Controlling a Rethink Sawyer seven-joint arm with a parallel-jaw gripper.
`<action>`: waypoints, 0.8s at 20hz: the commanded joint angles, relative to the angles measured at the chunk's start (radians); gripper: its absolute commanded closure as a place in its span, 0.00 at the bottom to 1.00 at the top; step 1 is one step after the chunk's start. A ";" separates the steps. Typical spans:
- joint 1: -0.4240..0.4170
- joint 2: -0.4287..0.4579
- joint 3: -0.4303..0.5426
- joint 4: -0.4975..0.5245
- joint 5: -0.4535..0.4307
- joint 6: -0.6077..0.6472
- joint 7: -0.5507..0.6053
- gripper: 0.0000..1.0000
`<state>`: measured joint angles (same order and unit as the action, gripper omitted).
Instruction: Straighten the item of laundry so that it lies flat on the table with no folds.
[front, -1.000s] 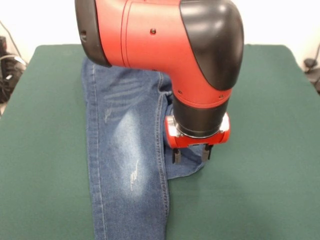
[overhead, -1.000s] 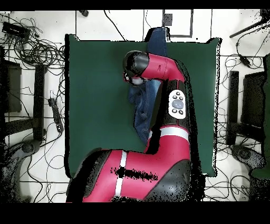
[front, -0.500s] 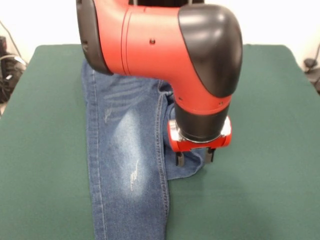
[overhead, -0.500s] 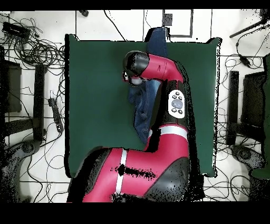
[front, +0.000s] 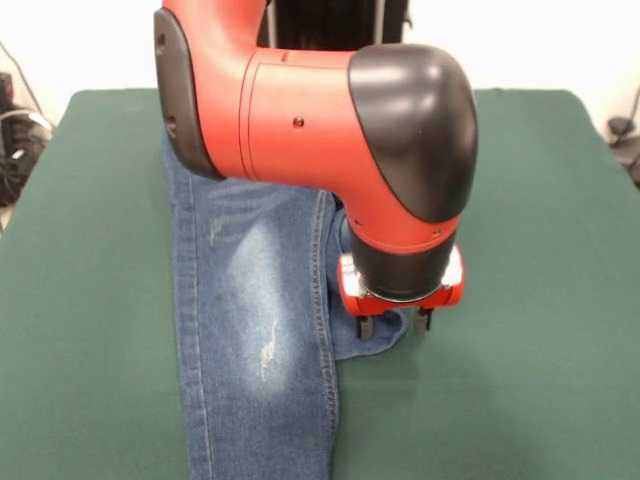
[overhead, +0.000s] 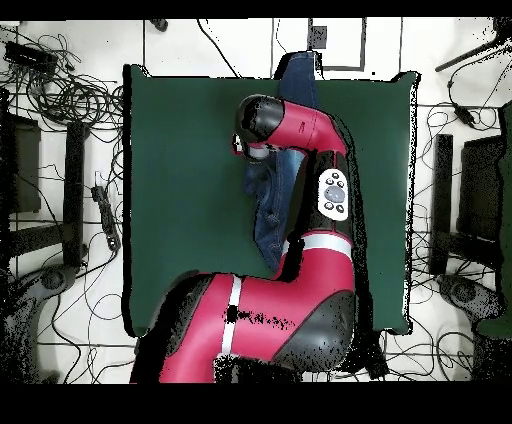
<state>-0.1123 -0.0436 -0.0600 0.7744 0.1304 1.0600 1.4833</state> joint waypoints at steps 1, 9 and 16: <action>0.042 0.120 0.065 0.033 0.045 0.047 0.292 1.00; 0.044 0.041 0.057 0.127 0.037 0.012 0.270 1.00; 0.021 -0.007 0.103 0.185 0.075 -0.047 0.245 1.00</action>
<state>-0.1119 -0.0397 -0.0639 0.7708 0.1422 1.0750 1.4831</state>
